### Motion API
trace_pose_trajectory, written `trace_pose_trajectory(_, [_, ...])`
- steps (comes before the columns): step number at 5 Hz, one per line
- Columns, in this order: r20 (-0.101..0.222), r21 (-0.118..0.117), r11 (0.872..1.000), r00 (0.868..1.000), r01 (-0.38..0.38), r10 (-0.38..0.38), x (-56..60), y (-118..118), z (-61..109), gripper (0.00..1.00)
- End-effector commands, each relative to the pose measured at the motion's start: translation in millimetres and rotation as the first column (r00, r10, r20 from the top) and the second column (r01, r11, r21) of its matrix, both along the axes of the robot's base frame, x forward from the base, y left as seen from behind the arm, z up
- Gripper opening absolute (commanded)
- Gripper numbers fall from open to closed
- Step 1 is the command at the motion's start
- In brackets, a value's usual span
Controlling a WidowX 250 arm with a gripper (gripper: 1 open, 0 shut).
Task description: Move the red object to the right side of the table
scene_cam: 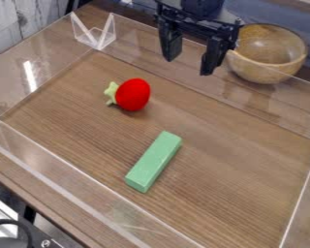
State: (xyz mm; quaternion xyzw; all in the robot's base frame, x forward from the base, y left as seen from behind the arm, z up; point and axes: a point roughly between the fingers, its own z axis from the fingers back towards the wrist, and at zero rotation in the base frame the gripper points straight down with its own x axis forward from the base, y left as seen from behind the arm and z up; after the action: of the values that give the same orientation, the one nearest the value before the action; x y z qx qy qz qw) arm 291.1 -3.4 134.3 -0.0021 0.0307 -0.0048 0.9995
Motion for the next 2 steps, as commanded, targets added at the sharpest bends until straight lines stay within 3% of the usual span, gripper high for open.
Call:
trace_pose_trajectory(1, [-0.02,0.005,0.986,0.986,-0.164,0.164,0.0,13.6,-10.4,1.0])
trace_pose_trajectory(2, [-0.048,0.003,0.915,0.914,-0.403,0.403,-7.7,34.3,-33.5,1.0])
